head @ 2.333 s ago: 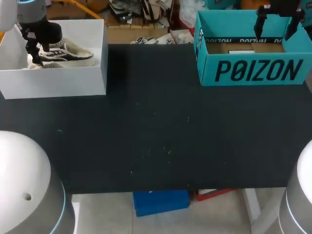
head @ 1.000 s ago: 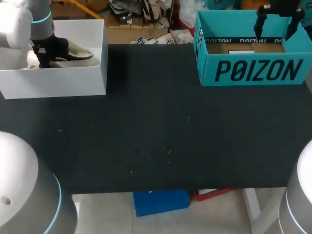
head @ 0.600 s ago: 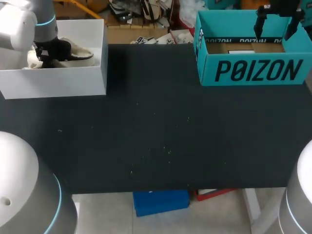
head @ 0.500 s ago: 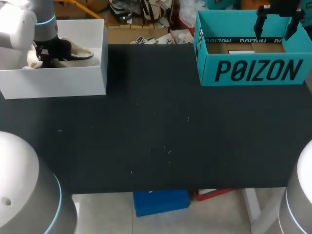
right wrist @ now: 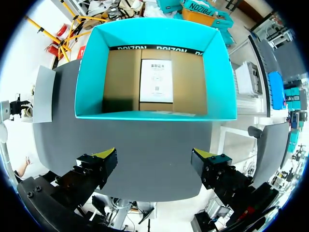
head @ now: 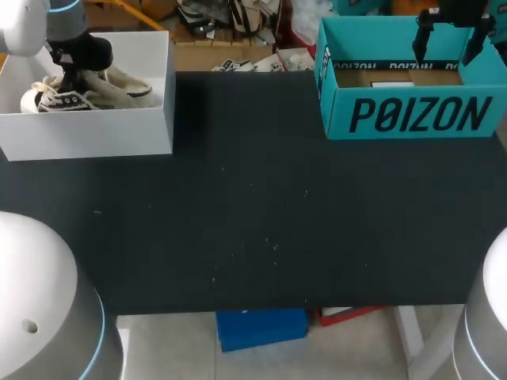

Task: Take the shoe out of the shoebox, open the shoe tongue, remove and reinsert the insole, then place the shoe into the shoebox

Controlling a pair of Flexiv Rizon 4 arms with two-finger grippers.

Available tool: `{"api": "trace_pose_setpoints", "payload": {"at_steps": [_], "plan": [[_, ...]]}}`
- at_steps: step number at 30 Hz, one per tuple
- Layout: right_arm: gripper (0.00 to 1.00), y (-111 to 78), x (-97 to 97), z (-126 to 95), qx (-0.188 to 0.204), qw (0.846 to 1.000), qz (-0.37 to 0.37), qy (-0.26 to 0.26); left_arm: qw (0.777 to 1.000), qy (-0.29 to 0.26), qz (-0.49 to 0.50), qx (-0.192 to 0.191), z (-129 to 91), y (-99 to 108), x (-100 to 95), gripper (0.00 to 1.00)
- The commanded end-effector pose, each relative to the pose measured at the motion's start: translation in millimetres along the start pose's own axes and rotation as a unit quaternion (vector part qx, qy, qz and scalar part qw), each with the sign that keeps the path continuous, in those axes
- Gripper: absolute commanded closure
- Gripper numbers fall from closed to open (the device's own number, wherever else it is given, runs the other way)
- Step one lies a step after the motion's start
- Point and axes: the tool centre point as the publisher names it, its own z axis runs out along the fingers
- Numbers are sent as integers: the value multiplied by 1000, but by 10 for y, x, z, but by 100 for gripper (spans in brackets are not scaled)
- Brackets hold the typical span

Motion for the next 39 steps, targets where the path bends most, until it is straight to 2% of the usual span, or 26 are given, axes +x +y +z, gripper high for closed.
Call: {"api": "trace_pose_setpoints", "payload": {"at_steps": [1,10,17,25,28,33,39], "plan": [[0,-2,0,-1,0,1000,0,0,1000,-2,-3,-3,-320,11,5,100],[0,-2,0,-1,0,1000,0,0,999,-31,-22,7,-948,-52,-31,100],[0,-2,0,-1,0,1000,0,0,998,-52,-28,21,-1484,-396,177,100],[0,-2,0,-1,0,1000,0,0,997,-67,-1,31,-2094,-1067,648,100],[0,-2,0,-1,0,1000,0,0,997,-71,11,34,-2245,-1366,860,100],[0,-2,0,-1,0,1000,0,0,997,-64,35,37,-2314,-1904,1188,100],[0,-2,0,-1,0,1000,0,0,997,-47,51,43,-2221,-2535,1505,100]]}}
